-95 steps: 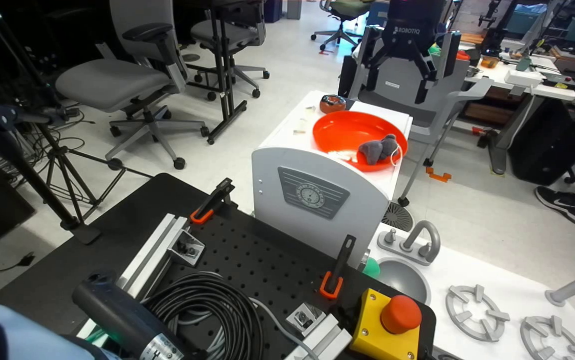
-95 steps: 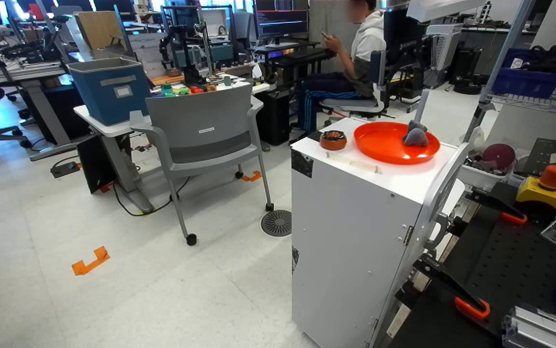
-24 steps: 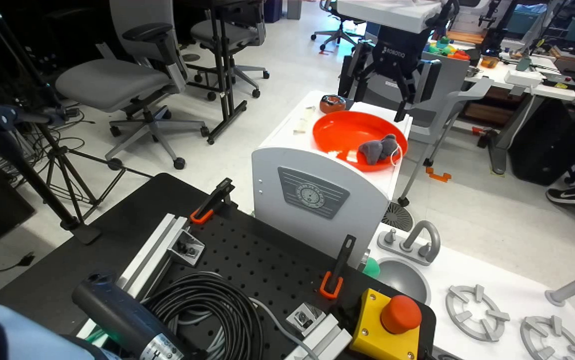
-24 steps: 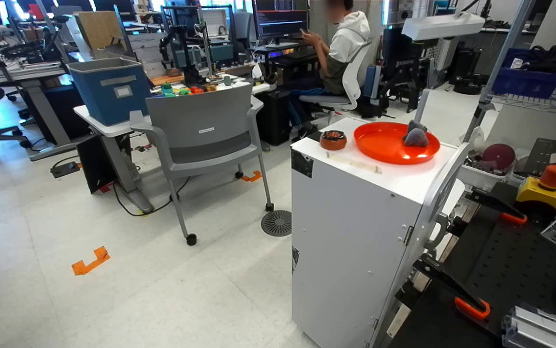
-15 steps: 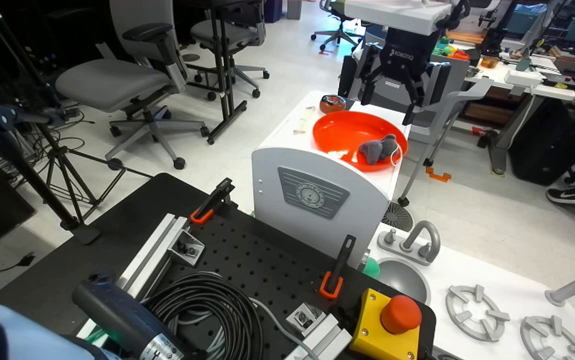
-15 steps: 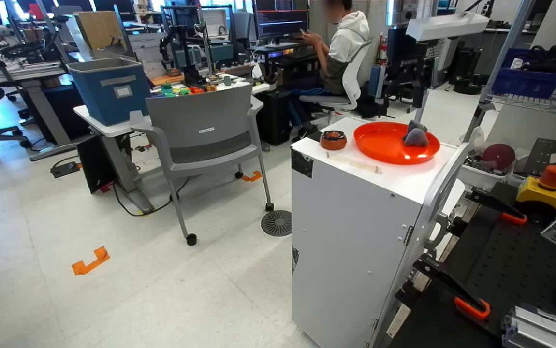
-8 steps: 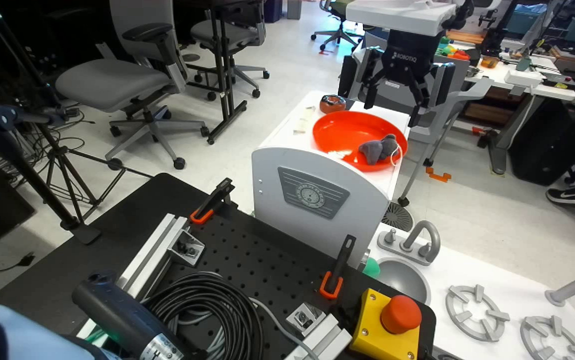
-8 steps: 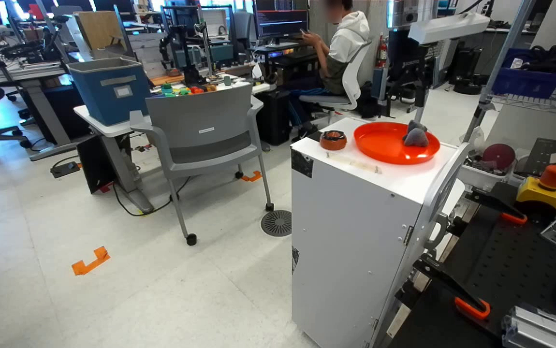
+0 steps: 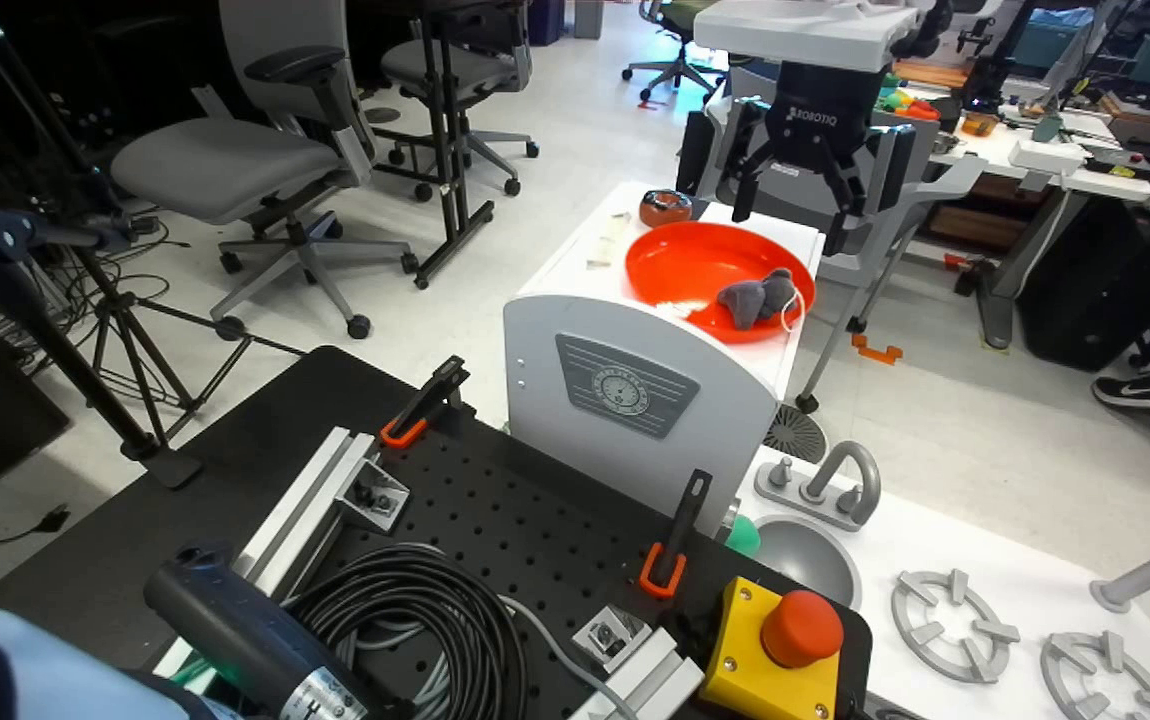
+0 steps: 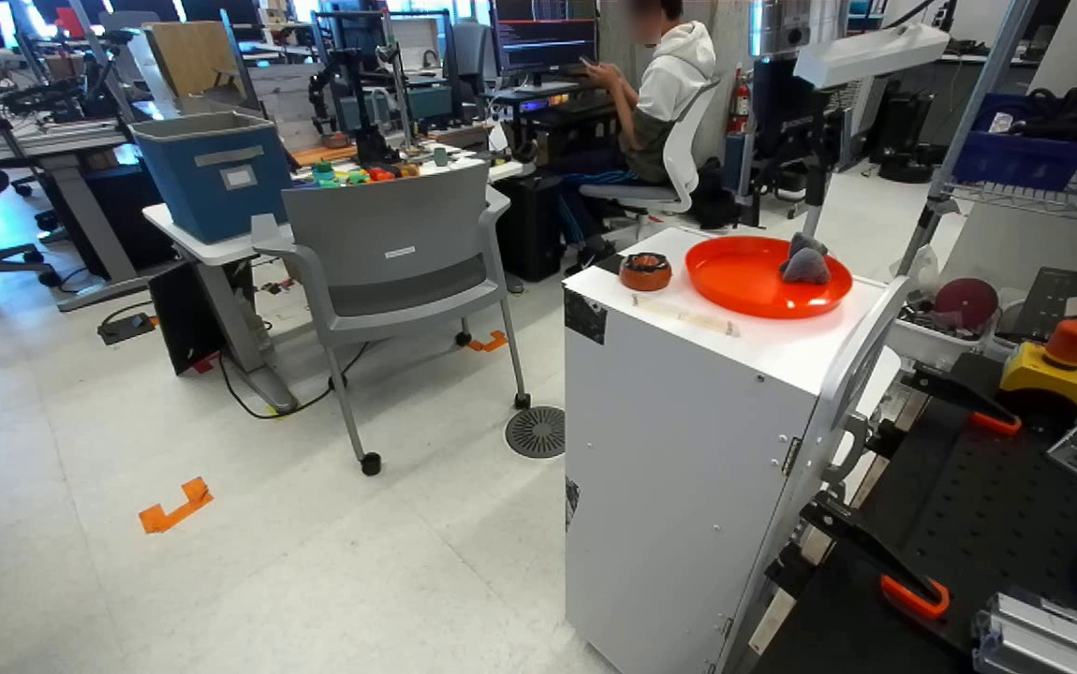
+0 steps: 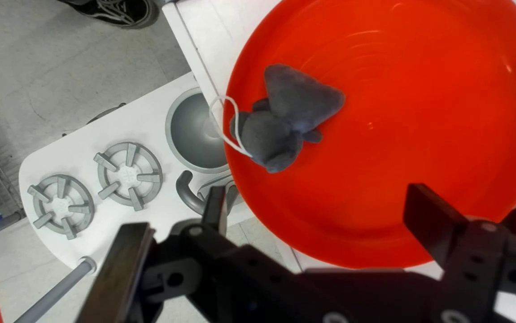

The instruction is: Pick up the grey toy on the plate and put it in the sink

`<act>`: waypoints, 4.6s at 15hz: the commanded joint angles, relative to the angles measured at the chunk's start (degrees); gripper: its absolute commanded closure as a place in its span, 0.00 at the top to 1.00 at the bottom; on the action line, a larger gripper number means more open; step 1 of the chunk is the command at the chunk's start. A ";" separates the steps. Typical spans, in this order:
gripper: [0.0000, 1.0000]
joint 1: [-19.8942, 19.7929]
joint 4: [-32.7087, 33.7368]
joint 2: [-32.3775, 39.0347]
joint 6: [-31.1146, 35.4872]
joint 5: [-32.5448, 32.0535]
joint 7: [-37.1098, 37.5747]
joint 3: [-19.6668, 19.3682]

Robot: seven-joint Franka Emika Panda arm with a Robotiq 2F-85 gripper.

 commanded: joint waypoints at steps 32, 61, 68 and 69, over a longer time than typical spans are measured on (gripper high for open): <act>0.00 0.80 2.06 4.19 -0.21 -0.87 0.40 -0.04; 1.00 0.72 -2.60 1.93 7.44 -0.64 -0.57 0.02; 1.00 0.58 -1.29 3.21 6.17 -0.25 -0.23 -0.08; 1.00 0.58 -1.29 3.21 6.17 -0.25 -0.23 -0.08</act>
